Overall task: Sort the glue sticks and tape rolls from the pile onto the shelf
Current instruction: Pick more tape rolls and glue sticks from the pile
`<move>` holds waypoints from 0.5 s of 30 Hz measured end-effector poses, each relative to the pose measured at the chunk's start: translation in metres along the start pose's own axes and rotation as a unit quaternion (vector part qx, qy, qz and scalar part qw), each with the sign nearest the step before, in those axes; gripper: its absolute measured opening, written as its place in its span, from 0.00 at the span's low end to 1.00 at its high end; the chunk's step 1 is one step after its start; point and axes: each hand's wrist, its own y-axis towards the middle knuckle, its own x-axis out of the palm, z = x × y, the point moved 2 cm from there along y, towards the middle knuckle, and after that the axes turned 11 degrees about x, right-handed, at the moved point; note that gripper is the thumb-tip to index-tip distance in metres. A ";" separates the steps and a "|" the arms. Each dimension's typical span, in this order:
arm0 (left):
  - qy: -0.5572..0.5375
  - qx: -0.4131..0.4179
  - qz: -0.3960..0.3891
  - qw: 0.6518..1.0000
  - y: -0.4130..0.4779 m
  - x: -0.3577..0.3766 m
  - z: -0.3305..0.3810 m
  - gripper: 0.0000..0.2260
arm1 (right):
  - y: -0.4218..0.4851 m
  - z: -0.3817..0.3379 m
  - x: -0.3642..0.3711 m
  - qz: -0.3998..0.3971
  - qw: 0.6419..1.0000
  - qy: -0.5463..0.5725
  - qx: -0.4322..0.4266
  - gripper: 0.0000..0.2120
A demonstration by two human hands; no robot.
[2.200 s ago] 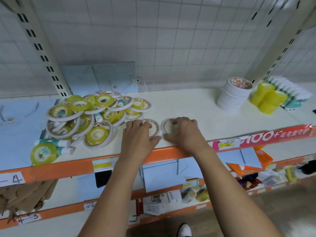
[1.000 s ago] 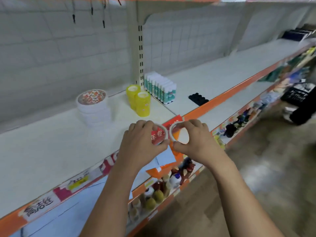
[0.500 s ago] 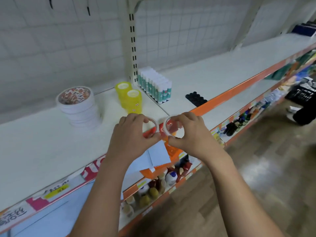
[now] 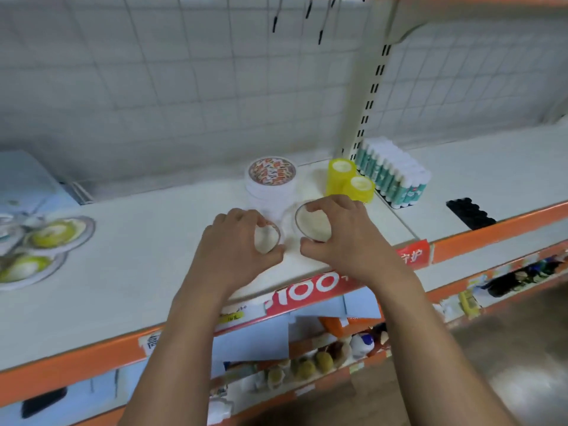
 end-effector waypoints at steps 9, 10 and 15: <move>-0.005 -0.018 -0.014 1.000 0.019 -0.043 -0.044 0.22 | 0.036 -0.042 -0.027 0.021 0.997 0.010 -0.078 0.30; -0.018 -0.015 -0.012 1.000 0.023 -0.049 -0.049 0.22 | 0.045 -0.047 -0.029 0.009 0.995 0.011 -0.096 0.29; -0.074 -0.015 -0.004 0.997 0.052 -0.077 -0.066 0.22 | 0.097 -0.060 -0.030 -0.088 0.986 0.010 -0.140 0.37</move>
